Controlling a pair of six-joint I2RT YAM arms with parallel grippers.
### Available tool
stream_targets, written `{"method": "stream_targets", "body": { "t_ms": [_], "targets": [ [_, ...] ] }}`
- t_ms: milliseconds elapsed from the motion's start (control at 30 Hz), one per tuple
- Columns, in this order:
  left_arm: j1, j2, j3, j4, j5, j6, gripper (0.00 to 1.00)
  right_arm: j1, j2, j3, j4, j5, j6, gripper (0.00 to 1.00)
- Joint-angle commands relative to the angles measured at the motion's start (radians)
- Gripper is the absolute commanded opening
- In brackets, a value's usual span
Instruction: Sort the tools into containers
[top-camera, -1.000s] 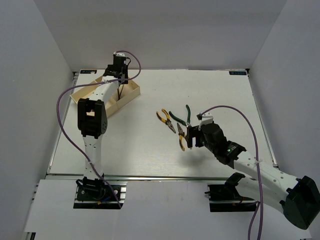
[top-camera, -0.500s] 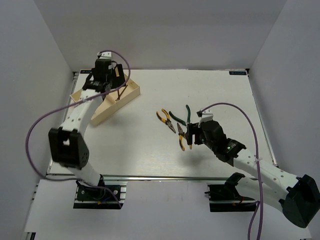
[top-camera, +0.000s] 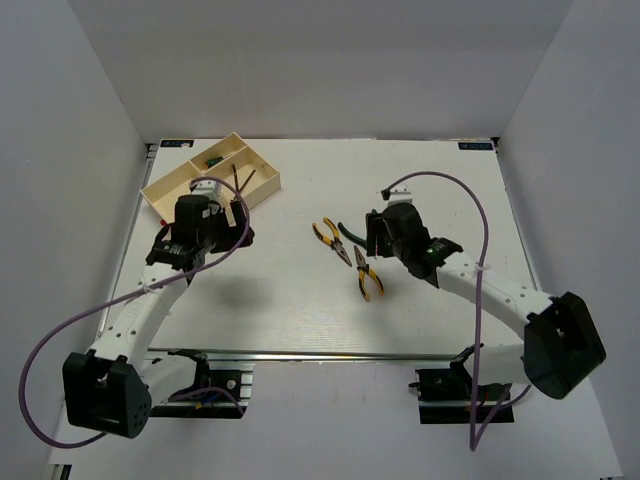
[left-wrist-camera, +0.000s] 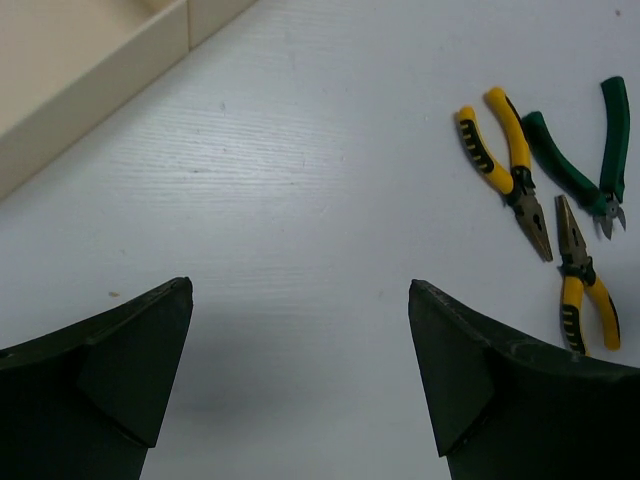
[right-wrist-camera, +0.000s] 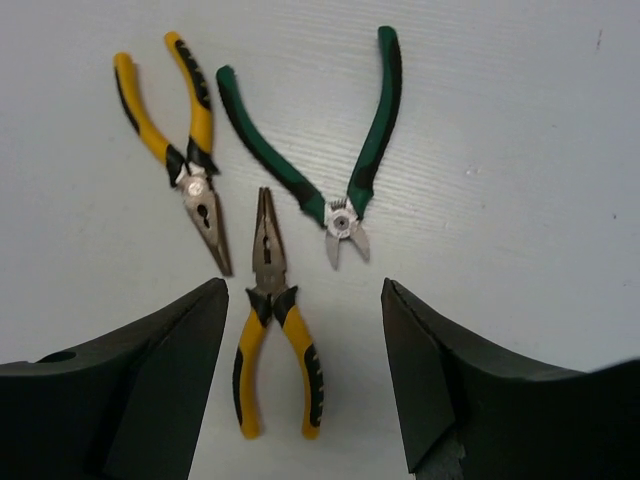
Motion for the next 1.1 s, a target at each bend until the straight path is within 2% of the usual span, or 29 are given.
{"method": "stream_targets", "body": {
  "t_ms": [0, 67, 333, 500, 1067],
  "targets": [
    [-0.005, -0.104, -0.063, 0.037, 0.066, -0.015, 0.98, -0.044, 0.076, 0.095, 0.006, 0.038, -0.004, 0.68],
    [-0.005, -0.125, -0.102, 0.054, 0.077, -0.02, 0.98, -0.073, 0.132, 0.121, 0.006, 0.024, -0.004, 0.68],
    [0.007, -0.055, -0.07, 0.019, 0.121, -0.01, 0.98, -0.122, 0.328, 0.236, -0.007, -0.022, 0.008, 0.64],
    [0.007, -0.09, -0.093, 0.042, 0.113, -0.009, 0.98, -0.144, 0.443, 0.291, -0.031, -0.052, 0.013, 0.56],
    [0.007, -0.052, -0.089, 0.045, 0.156, -0.007, 0.98, -0.204, 0.61, 0.333, -0.016, -0.131, 0.001, 0.45]
  ]
}}
